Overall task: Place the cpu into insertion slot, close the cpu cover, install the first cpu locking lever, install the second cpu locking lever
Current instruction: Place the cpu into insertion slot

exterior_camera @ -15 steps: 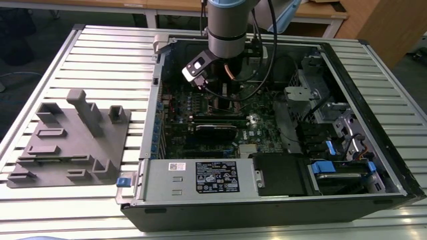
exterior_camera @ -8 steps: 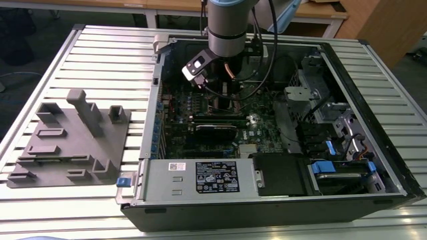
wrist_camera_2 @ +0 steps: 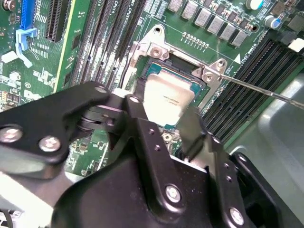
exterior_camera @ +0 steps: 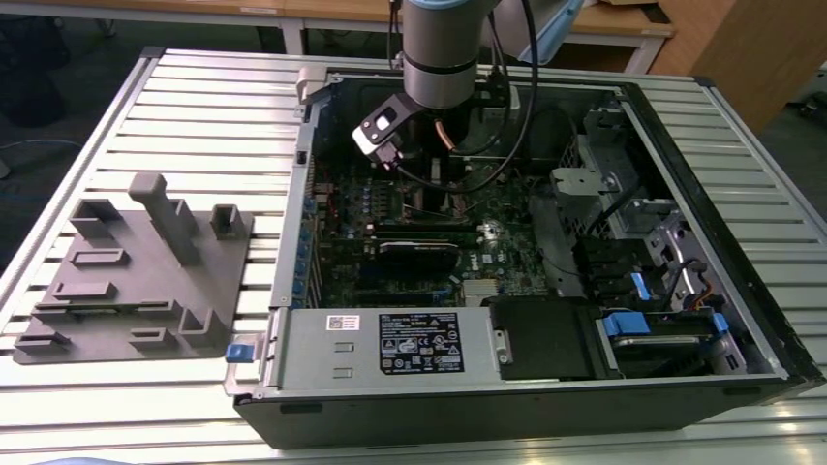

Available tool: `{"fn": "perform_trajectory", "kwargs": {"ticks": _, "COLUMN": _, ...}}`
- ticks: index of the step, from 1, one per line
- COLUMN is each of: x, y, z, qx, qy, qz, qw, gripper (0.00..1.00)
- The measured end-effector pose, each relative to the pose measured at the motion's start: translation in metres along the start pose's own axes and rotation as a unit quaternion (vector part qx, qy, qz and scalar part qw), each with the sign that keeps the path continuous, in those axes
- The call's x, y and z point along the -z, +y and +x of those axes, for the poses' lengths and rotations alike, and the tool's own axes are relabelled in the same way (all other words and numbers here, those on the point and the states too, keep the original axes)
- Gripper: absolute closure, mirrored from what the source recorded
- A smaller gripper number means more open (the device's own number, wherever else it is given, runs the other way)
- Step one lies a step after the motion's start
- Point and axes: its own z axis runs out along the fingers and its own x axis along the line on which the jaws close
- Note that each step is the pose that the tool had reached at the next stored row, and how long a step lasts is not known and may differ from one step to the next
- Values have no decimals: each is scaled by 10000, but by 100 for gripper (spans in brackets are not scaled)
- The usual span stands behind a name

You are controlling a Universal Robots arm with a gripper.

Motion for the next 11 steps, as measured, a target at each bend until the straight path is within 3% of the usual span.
{"fn": "perform_trajectory", "kwargs": {"ticks": 7, "x": 2, "y": 0, "z": 0, "qx": 0, "qy": 0, "qz": 0, "qw": 10000, "gripper": 71}}
{"fn": "perform_trajectory", "kwargs": {"ticks": 8, "x": 2, "y": 0, "z": 0, "qx": 0, "qy": 0, "qz": 0, "qw": 10000, "gripper": 71}}
{"fn": "perform_trajectory", "kwargs": {"ticks": 10, "x": 3, "y": 0, "z": 0, "qx": 0, "qy": 0, "qz": 0, "qw": 10000, "gripper": 83}}
{"fn": "perform_trajectory", "kwargs": {"ticks": 11, "x": 3, "y": 0, "z": 0, "qx": 0, "qy": 0, "qz": 0, "qw": 10000, "gripper": 83}}
